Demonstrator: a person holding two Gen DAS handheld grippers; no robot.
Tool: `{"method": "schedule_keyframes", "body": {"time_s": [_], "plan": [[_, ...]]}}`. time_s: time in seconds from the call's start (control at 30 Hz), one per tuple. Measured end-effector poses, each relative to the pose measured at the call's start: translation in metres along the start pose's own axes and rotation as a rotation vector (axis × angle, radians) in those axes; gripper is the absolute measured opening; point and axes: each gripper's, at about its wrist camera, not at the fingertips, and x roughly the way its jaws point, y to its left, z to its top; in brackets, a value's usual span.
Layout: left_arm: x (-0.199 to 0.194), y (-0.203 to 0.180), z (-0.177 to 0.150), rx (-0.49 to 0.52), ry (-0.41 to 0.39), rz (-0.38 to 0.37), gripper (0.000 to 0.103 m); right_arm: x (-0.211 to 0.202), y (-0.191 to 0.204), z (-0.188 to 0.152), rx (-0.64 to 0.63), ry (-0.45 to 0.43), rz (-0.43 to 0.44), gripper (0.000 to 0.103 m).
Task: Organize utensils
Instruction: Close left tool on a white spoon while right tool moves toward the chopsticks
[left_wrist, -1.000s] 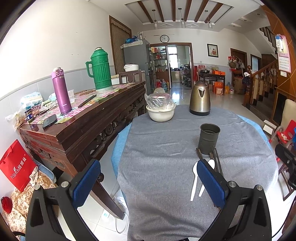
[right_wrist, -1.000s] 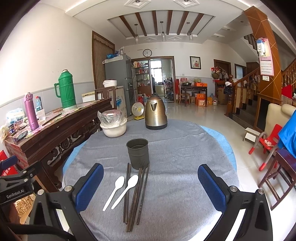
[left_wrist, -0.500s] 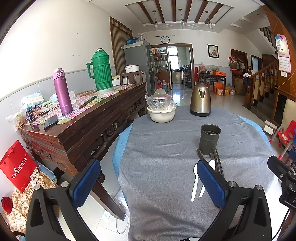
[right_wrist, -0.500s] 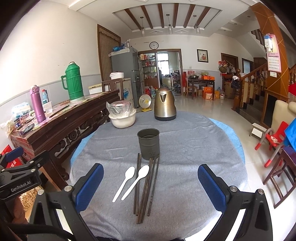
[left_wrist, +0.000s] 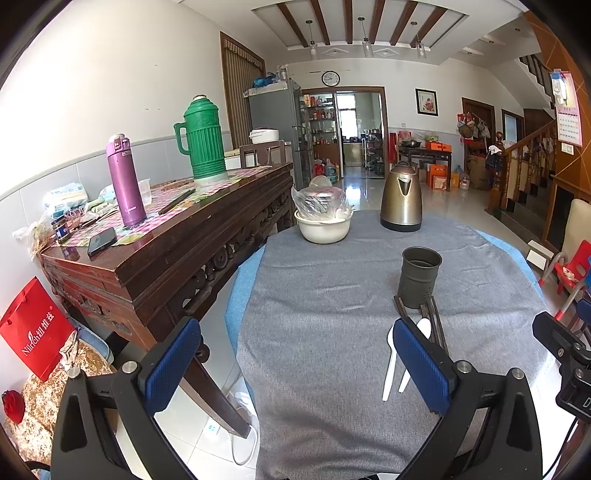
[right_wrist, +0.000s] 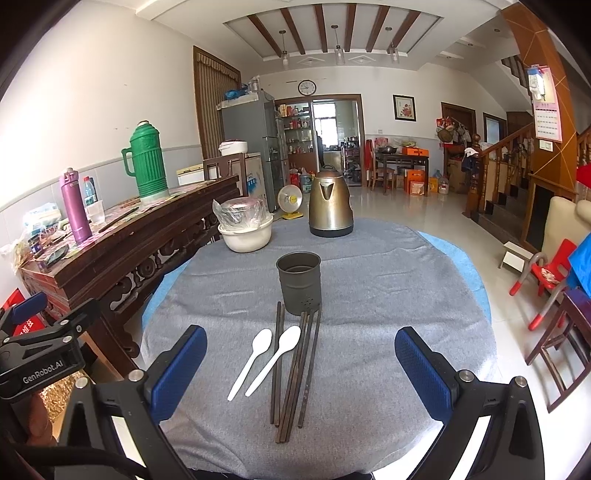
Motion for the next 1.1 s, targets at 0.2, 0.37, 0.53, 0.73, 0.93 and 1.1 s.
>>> {"method": "schedule_keyframes", "body": {"time_s": [0.2,0.37,0.53,0.73,0.93,1.1], "plan": [[0.0,0.0,-0.001,0.001,0.002,-0.001,0.103,0.001,0.001,0.0,-0.001,0.001,0.002,0.103],[0.01,0.0,-0.002,0.002,0.035,-0.031,0.103,0.002,0.002,0.0,-0.005,0.006,-0.004,0.102],[0.053,-0.002,-0.01,-0.021,0.189,-0.145,0.103,0.032,-0.02,0.006,0.031,0.079,0.001,0.102],[0.118,-0.022,-0.035,0.001,0.365,-0.279,0.103,0.116,-0.064,0.003,0.131,0.285,0.054,0.05],[0.177,-0.047,-0.037,0.045,0.453,-0.34,0.084,0.208,-0.079,-0.012,0.195,0.441,0.153,0.039],[0.219,-0.069,-0.03,0.095,0.507,-0.386,0.077,0.267,-0.088,-0.011,0.251,0.501,0.174,0.032]]}}
